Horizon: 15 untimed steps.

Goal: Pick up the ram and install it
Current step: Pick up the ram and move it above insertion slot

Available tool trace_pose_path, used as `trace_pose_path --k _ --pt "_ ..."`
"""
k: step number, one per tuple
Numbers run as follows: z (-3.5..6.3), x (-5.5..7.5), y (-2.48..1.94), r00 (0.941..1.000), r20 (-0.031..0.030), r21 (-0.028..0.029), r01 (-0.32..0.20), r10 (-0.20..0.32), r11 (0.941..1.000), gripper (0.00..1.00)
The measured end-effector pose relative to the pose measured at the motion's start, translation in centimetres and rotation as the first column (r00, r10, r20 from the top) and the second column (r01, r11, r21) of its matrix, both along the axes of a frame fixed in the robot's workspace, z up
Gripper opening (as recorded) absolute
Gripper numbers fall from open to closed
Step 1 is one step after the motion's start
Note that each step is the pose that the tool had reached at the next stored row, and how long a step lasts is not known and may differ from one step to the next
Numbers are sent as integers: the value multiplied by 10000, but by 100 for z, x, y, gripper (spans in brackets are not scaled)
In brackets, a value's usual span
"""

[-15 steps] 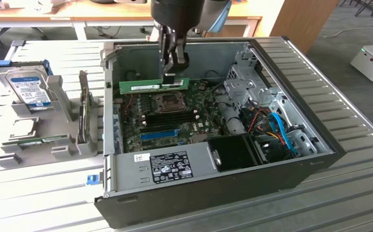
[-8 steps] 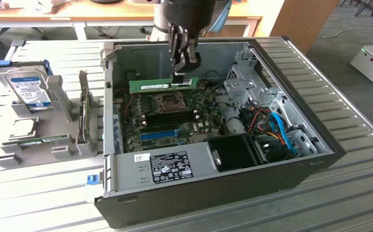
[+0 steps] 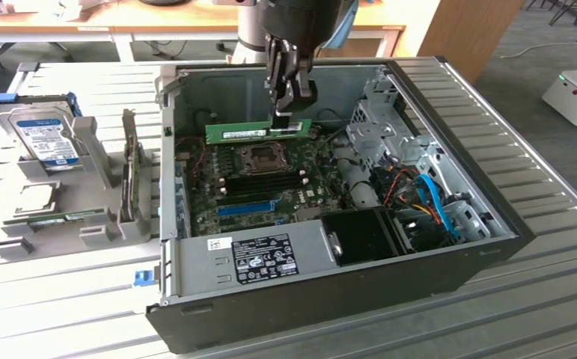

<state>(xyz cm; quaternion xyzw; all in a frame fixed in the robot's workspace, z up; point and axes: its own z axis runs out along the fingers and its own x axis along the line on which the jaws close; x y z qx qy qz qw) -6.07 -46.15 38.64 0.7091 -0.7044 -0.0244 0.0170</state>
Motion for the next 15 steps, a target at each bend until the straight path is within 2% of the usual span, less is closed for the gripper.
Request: trace_pose_path --k 5,15 --pt "-1 0 14 10000 0 0 0 0 10000 12" --pt "-14 0 138 10000 4 11 0 0 10000 12"
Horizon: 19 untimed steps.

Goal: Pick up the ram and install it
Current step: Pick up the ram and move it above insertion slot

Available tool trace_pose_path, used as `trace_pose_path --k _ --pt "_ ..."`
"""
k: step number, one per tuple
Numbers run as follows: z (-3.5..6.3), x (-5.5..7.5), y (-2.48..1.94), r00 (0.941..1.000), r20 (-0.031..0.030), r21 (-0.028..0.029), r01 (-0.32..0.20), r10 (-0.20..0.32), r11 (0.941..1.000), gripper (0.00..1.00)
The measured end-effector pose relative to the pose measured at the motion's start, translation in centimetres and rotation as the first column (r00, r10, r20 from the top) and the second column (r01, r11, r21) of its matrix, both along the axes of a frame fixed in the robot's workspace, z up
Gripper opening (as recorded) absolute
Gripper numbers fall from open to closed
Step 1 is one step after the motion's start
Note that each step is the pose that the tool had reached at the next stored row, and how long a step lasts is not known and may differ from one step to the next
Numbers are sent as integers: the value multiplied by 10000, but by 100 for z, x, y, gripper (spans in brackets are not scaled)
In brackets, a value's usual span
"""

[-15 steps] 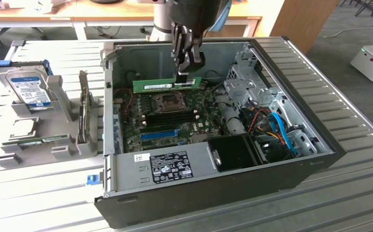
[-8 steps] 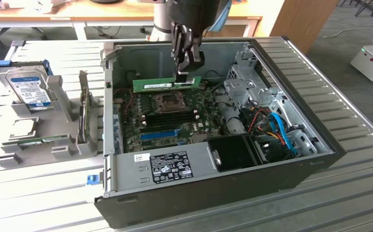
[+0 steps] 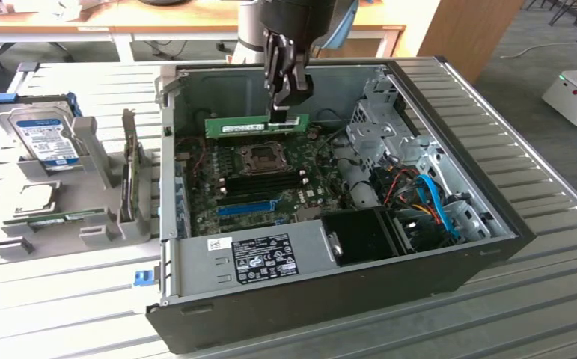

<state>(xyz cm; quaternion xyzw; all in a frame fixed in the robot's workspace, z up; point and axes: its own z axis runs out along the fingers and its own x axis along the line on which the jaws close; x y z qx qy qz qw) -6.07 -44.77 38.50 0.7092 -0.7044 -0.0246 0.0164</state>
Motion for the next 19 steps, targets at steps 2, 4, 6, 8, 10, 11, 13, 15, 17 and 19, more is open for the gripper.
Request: trace_pose_path --k 2,4,6,8,10,11,13,15,17,19 --pt "-2 0 20 10000 2 8 0 0 10000 12" --pt "-5 0 39 10000 6 17 0 0 10000 12" --pt "-7 0 54 10000 12 31 0 0 10000 12" --pt "-10 0 69 10000 18 45 0 0 10000 12" --pt "-12 0 85 10000 24 60 0 -1 10000 12" --pt "-13 0 93 10000 27 66 0 0 10000 12" --pt "-15 0 111 10000 34 81 -1 0 10000 12" --pt "-17 0 129 10000 40 96 0 -1 10000 12" --pt "-19 0 145 10000 46 111 0 -1 9999 12" --pt "-21 0 162 10000 55 129 0 -1 9999 12"
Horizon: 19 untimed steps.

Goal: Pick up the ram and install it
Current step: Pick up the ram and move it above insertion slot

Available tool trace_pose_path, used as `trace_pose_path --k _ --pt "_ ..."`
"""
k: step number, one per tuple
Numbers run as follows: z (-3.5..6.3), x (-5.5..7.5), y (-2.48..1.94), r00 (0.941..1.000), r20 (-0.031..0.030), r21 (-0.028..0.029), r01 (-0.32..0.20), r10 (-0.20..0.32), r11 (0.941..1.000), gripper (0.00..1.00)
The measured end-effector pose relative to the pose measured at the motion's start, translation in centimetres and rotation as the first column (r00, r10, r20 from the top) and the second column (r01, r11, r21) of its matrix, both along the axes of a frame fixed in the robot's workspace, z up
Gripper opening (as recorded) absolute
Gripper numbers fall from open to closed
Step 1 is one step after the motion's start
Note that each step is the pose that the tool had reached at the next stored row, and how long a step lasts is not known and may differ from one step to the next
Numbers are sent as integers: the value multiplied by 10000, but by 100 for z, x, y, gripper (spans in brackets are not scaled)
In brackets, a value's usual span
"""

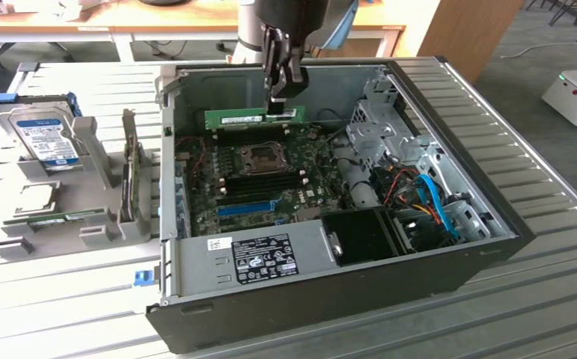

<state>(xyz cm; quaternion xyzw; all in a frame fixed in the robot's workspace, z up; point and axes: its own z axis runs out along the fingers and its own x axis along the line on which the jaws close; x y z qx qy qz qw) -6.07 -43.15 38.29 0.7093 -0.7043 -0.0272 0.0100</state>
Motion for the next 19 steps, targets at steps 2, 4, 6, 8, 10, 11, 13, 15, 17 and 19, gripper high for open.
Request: trace_pose_path --k 2,4,6,8,10,11,13,15,17,19 --pt "-2 0 17 10000 8 18 0 0 10000 12" --pt "-4 0 33 10000 15 35 0 0 10000 12" --pt "-6 0 48 10000 22 55 0 0 10000 12" --pt "-8 0 60 10000 29 73 -1 1 10000 12" --pt "-8 1 68 10000 33 90 -2 1 10000 12" --pt "-8 1 69 10000 34 94 -2 2 10000 12" --pt "-9 0 69 10000 35 96 0 0 10000 12" --pt "-9 0 70 10000 35 97 -1 0 10000 12" --pt "-9 13 70 10000 34 96 1 -1 10000 12" --pt "-9 42 70 10000 34 96 0 0 10000 12"
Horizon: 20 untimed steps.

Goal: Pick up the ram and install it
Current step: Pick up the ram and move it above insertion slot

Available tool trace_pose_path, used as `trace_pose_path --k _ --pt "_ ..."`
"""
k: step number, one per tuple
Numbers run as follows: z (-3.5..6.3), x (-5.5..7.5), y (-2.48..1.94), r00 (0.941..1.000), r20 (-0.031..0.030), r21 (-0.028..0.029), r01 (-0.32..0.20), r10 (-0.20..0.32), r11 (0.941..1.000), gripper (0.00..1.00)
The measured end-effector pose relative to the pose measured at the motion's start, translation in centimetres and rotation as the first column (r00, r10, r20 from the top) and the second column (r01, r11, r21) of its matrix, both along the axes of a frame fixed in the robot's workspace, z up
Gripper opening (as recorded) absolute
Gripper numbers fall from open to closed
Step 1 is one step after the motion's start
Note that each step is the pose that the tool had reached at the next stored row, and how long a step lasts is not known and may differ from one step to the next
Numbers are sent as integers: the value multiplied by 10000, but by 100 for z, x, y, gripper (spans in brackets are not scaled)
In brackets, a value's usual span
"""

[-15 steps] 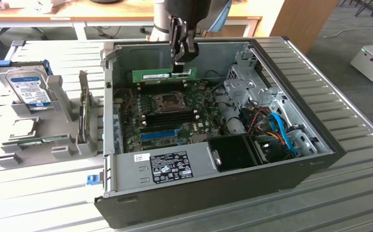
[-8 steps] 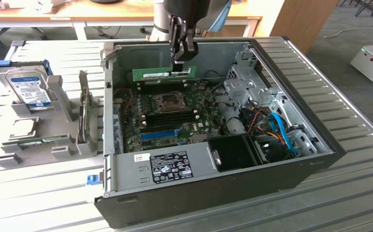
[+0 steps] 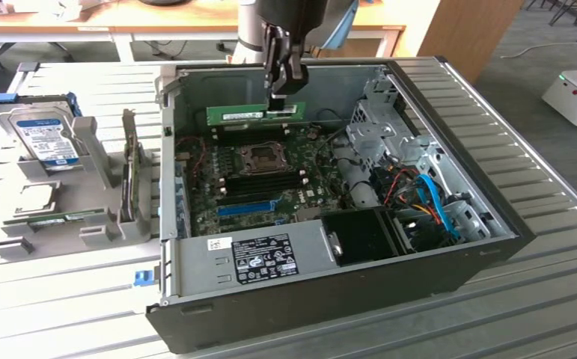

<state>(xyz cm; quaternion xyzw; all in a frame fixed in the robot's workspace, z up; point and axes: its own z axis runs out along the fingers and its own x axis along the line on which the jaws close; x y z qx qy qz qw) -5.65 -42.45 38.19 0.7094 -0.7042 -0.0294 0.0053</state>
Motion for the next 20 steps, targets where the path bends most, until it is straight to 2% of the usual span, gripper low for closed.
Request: trace_pose_path --k 8,15,20 --pt "-1 134 -1 10000 -1 0 0 0 10000 12" --pt "-2 141 1 10000 0 0 0 0 10000 12" --pt "-2 141 28 10000 1 1 2 -2 10000 12"
